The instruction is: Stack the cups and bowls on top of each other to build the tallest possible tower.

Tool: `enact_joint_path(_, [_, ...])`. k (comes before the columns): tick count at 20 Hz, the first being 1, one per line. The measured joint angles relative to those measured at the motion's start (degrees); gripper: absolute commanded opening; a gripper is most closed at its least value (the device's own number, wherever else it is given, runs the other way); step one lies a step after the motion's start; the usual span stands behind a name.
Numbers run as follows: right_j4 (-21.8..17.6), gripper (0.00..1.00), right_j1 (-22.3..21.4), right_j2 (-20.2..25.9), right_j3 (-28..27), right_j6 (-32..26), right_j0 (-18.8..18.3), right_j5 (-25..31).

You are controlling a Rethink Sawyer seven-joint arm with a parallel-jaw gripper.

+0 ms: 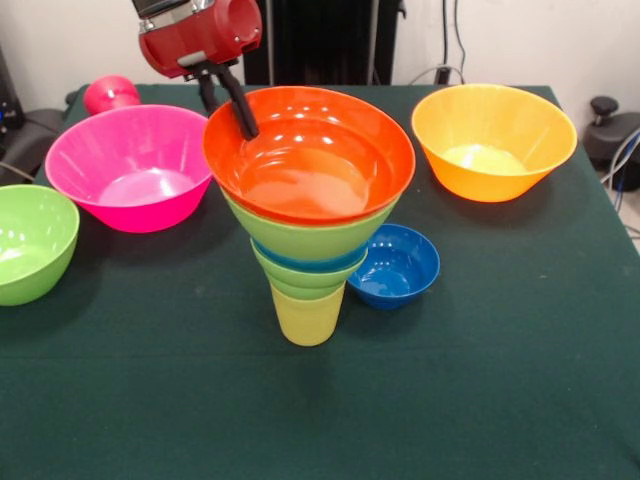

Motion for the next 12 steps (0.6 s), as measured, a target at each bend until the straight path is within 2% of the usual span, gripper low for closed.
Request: enact_joint_path(12, [0.0,1.0,0.0,0.0,-0.4,0.0,-0.2,0.0])
